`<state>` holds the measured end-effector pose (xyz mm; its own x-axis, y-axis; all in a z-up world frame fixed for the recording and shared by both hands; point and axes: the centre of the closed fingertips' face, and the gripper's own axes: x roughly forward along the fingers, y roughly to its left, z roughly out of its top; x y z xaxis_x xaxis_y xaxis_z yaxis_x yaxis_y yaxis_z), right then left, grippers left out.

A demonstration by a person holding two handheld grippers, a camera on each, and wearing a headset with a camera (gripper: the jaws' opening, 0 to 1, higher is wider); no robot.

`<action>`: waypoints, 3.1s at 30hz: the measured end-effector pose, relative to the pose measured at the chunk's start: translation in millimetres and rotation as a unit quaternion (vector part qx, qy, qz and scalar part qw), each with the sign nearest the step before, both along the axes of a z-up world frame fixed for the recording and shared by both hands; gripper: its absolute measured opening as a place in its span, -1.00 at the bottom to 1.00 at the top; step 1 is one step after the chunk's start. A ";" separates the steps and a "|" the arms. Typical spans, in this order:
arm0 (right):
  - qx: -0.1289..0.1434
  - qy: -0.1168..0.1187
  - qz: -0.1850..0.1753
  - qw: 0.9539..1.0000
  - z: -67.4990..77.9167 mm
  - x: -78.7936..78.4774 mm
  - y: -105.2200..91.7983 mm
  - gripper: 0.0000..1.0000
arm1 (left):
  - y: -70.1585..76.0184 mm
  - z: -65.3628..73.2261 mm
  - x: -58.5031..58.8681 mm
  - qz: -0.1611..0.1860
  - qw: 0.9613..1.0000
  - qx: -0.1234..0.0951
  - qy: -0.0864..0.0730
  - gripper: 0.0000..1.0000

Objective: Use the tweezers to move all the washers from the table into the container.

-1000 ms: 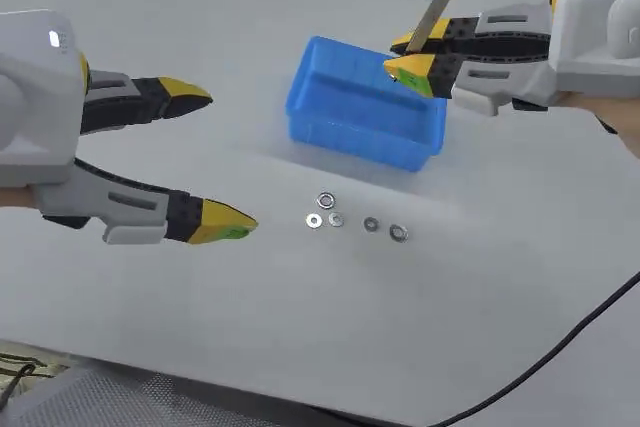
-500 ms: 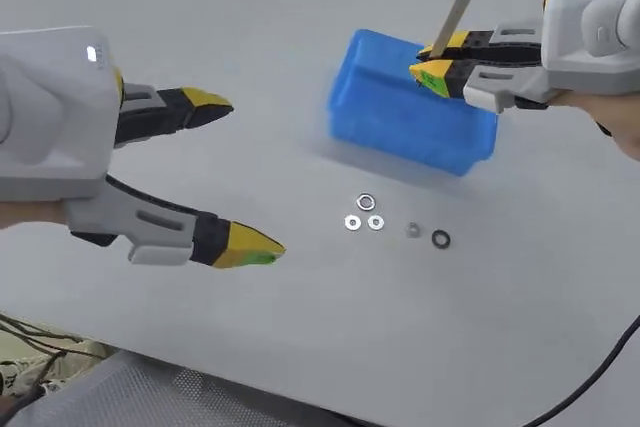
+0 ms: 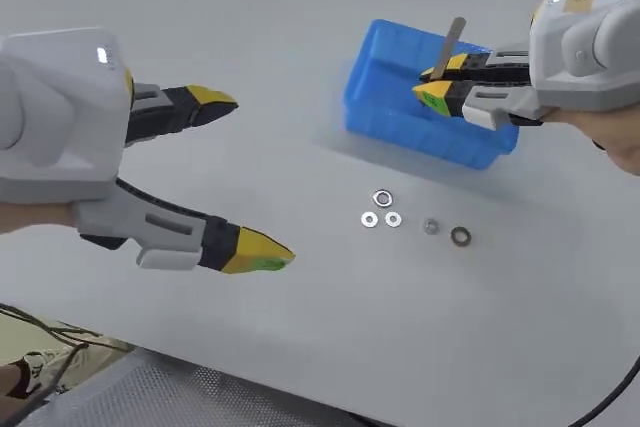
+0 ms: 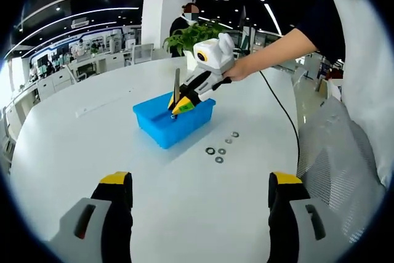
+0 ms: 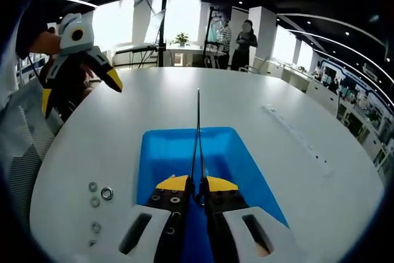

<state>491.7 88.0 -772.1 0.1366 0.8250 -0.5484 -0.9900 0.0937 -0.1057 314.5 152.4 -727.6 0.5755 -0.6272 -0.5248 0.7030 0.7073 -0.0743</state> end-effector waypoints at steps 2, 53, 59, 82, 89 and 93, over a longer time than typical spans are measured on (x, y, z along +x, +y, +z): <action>-0.003 0.003 0.000 1.000 -0.7 -0.6 -0.8 -0.80 | 0.0 -0.4 0.8 0.001 1.000 -0.001 0.000 0.94; 0.015 -0.020 0.025 0.999 41.8 -26.2 -4.5 -0.82 | -57.1 67.4 116.2 -0.051 0.993 -0.012 -0.105 0.66; 0.011 -0.020 0.033 0.999 42.7 -31.3 -3.7 -0.82 | -69.4 64.4 134.9 -0.087 0.991 -0.014 -0.096 0.20; 0.006 -0.022 0.047 0.999 40.4 -33.0 -4.2 -0.82 | -107.6 59.1 145.9 -0.167 0.982 -0.041 -0.078 -0.69; 0.003 -0.021 0.054 0.998 37.7 -31.9 -6.5 -0.82 | -110.2 58.6 145.5 -0.188 0.978 -0.026 -0.091 -0.83; 0.002 -0.023 0.056 0.998 37.3 -31.3 -6.9 -0.82 | -111.7 58.3 144.4 -0.211 0.969 0.004 -0.127 -0.87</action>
